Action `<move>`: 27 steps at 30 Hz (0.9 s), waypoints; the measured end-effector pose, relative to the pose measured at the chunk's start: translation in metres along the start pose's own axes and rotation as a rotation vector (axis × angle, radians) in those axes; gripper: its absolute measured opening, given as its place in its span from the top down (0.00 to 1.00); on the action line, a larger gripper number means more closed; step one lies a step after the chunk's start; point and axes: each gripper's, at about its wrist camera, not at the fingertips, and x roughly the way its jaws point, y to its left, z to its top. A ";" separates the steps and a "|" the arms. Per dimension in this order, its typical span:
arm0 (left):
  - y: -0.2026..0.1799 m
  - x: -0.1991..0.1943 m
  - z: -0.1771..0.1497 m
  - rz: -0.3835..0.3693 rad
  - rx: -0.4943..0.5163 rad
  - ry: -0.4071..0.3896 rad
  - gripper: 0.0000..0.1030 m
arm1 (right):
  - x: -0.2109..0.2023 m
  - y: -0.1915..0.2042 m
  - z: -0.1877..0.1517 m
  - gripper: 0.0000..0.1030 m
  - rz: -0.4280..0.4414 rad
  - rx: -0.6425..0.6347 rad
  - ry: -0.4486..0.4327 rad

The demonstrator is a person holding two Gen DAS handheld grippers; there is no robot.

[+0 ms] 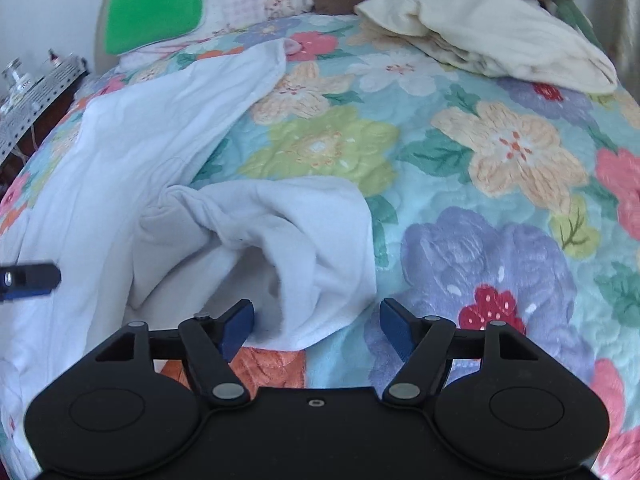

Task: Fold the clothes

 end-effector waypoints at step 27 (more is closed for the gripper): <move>0.017 0.025 0.007 0.122 0.004 0.081 0.22 | -0.082 -0.129 0.082 0.52 -0.646 0.011 -0.164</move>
